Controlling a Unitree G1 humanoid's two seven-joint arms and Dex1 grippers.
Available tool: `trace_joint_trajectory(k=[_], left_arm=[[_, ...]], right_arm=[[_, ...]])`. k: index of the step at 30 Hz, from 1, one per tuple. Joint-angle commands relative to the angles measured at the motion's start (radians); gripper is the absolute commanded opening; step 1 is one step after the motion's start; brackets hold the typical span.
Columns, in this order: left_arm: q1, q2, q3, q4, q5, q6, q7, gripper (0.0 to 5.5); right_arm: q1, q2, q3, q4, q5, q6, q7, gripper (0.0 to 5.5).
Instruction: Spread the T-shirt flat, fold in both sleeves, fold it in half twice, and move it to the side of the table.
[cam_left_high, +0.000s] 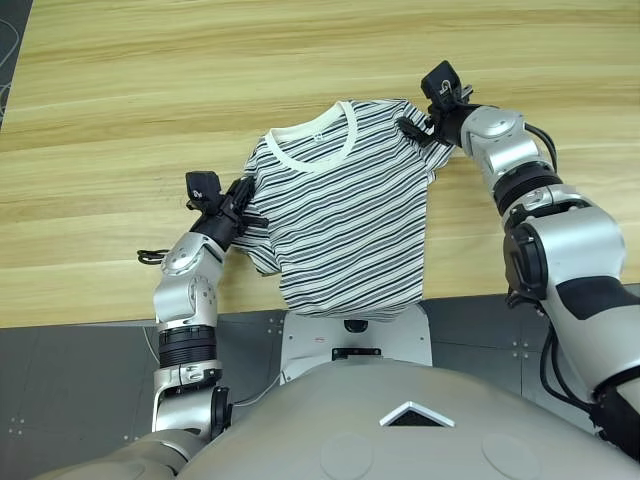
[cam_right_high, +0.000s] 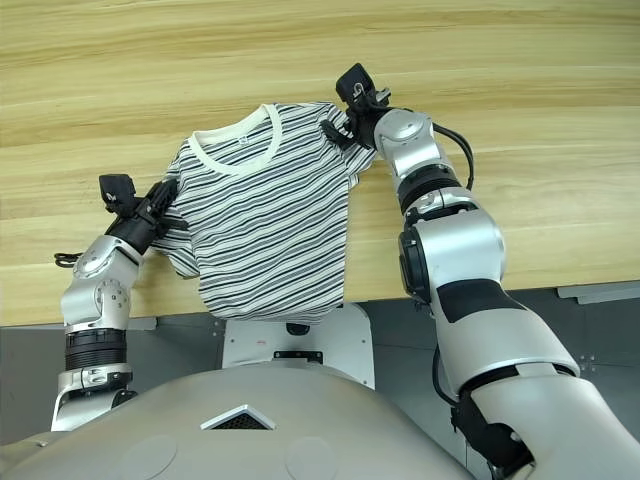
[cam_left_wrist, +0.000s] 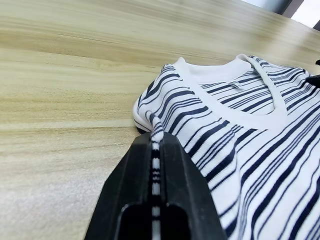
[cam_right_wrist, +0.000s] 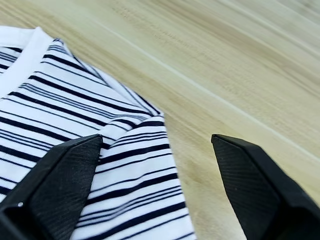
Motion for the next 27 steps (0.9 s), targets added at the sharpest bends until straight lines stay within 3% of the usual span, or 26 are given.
trace_joint_trajectory(k=[1,7,18,27], left_arm=[[0.001,0.006,0.011,-0.018,-0.009,0.015,0.001,0.12],[0.005,0.004,0.017,-0.024,-0.009,0.015,-0.004,0.1],[0.025,0.005,0.026,-0.04,-0.016,0.014,-0.007,0.1],[0.043,0.009,0.032,-0.056,-0.024,0.014,-0.004,0.1]], right_arm=[[0.005,0.019,-0.025,0.011,-0.002,0.024,-0.049,4.03],[0.018,0.034,-0.063,0.017,0.005,0.038,-0.099,3.11],[0.018,0.053,-0.146,0.022,0.02,0.049,-0.162,3.11],[0.04,0.068,-0.102,0.029,-0.052,0.058,-0.215,3.11]])
